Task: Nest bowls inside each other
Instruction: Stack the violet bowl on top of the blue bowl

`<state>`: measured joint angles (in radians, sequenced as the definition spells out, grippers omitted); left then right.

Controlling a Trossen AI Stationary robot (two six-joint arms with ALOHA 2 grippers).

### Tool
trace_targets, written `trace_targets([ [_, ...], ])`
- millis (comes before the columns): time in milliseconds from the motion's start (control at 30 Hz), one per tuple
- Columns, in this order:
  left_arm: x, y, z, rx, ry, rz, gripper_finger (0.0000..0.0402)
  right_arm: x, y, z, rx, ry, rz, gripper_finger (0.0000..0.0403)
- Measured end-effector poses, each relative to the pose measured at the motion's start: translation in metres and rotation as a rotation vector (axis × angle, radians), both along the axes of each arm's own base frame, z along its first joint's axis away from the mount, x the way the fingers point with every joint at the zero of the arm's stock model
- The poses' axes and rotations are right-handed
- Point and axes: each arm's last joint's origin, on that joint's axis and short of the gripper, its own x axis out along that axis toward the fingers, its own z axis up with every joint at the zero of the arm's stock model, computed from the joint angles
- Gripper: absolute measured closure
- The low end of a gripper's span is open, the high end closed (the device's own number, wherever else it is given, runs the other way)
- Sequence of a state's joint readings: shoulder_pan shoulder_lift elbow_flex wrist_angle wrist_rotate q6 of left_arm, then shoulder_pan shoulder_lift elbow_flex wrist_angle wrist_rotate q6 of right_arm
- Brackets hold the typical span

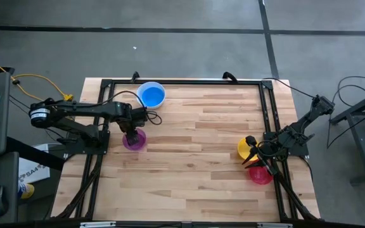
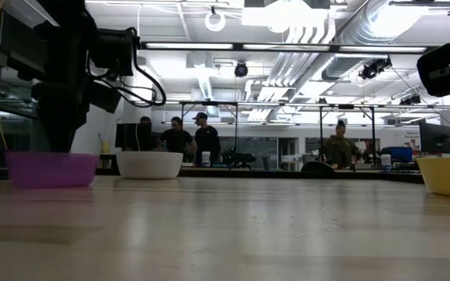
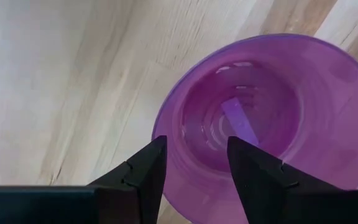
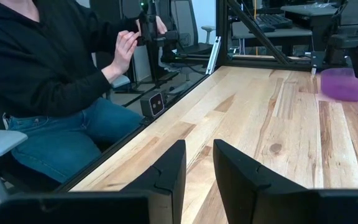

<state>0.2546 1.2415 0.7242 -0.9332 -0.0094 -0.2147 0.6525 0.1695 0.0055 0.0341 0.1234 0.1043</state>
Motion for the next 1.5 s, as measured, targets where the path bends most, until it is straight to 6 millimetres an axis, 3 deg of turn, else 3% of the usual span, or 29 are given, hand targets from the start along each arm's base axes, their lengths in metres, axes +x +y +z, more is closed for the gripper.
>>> trace_targets([
  [333, -0.002, -0.001, 0.016, 0.001, -0.077, -0.02, 0.0233, 0.0, 0.0, 0.0, 0.0, 0.0, 0.0, 0.0327],
  [533, -0.001, 0.001, 0.027, 0.103, -0.093, -0.138, 0.0233, 0.0, 0.0, 0.0, 0.0, 0.0, 0.0, 0.0327],
  [900, 0.007, 0.004, 0.022, 0.135, -0.091, -0.279, 0.0233, 0.0, 0.0, 0.0, 0.0, 0.0, 0.0, 0.0327],
  [1267, 0.023, 0.008, 0.004, 0.117, -0.054, -0.314, 0.0233, 0.0, 0.0, 0.0, 0.0, 0.0, 0.0, 0.0327],
  [1500, 0.026, 0.008, 0.004, 0.132, -0.07, -0.359, 0.0233, 0.0, 0.0, 0.0, 0.0, 0.0, 0.0, 0.0327],
])
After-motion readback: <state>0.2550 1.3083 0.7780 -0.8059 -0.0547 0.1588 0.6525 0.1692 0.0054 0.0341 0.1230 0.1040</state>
